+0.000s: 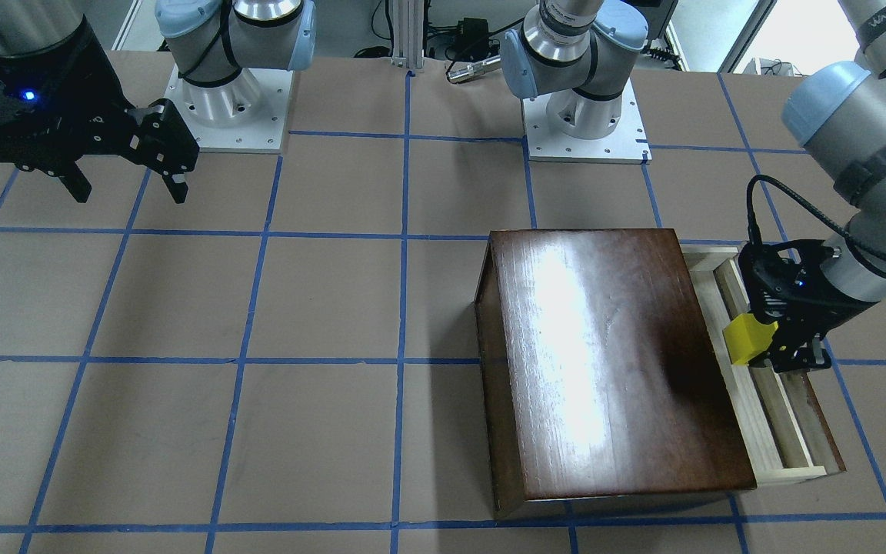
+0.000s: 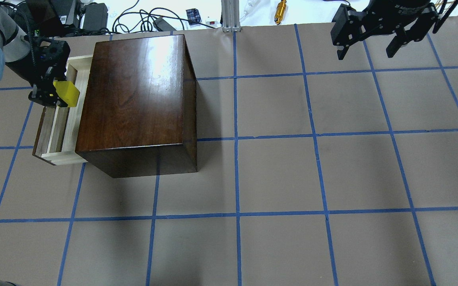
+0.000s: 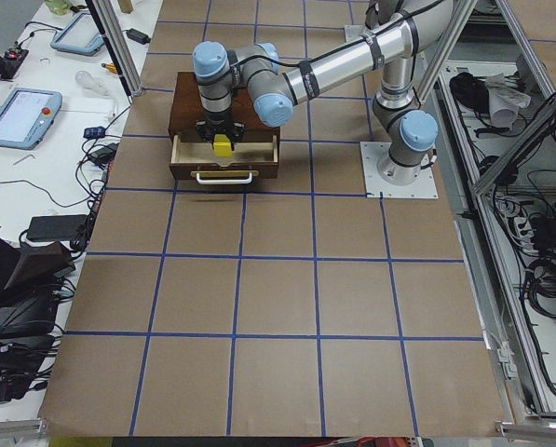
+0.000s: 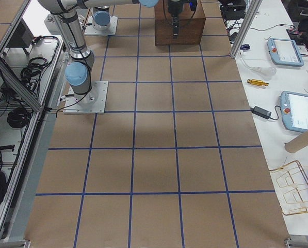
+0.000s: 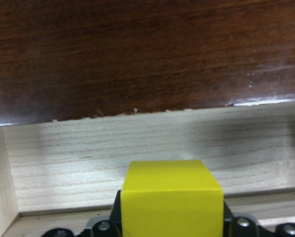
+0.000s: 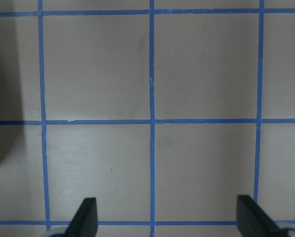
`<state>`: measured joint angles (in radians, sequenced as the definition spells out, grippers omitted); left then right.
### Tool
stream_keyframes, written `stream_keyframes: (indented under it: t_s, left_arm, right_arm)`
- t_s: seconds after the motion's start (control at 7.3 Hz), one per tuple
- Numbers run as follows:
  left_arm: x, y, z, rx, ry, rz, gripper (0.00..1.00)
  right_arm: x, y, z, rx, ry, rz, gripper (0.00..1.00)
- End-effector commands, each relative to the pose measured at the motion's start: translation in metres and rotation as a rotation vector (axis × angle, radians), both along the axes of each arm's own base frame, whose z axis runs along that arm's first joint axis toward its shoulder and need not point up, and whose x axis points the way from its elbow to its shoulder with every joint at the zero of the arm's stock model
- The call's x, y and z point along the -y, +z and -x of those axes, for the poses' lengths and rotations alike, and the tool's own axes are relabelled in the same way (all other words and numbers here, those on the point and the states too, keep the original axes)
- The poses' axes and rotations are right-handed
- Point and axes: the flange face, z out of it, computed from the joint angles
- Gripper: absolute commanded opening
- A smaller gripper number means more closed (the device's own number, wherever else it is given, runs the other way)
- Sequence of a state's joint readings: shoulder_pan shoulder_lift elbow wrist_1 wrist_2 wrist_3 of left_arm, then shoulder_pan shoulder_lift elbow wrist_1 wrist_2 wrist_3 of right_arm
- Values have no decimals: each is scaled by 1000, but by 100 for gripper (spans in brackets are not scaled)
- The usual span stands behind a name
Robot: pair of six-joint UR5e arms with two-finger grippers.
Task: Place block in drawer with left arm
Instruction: 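Lower the cube into the drawer and open the left gripper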
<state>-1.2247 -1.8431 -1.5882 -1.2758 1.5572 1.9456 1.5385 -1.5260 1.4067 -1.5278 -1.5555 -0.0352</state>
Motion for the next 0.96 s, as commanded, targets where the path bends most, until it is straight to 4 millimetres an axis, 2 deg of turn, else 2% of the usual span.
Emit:
stream_keyframes:
  t_s: [0.0,0.14,0.27,0.41,0.55,0.68,0.82]
  left_arm:
    - [-1,-6,0,-5,7,-9,3]
    - [0,-14,1,-12,13,3,14]
    - [0,-20,0,-3,13,29,17]
    - [-1,-26,0,-3,15,28,24]
    - [-1,-28,1,-9,18,25,49]
    - [0,-31,-1,-14,22,20,68]
    - [-1,-33,-1,-16,36,16,77]
  right_arm:
    - [0,0,0,0,0,0,100]
    - [0,0,0,-1,0,0,100]
    - [0,-1,0,-1,0,-1,100]
    - [1,-1,1,-1,-2,-1,100]
    - [0,-1,0,-1,0,-1,100]
    - [0,0,0,-1,0,0,100]
    - [0,-1,0,0,0,-1,100]
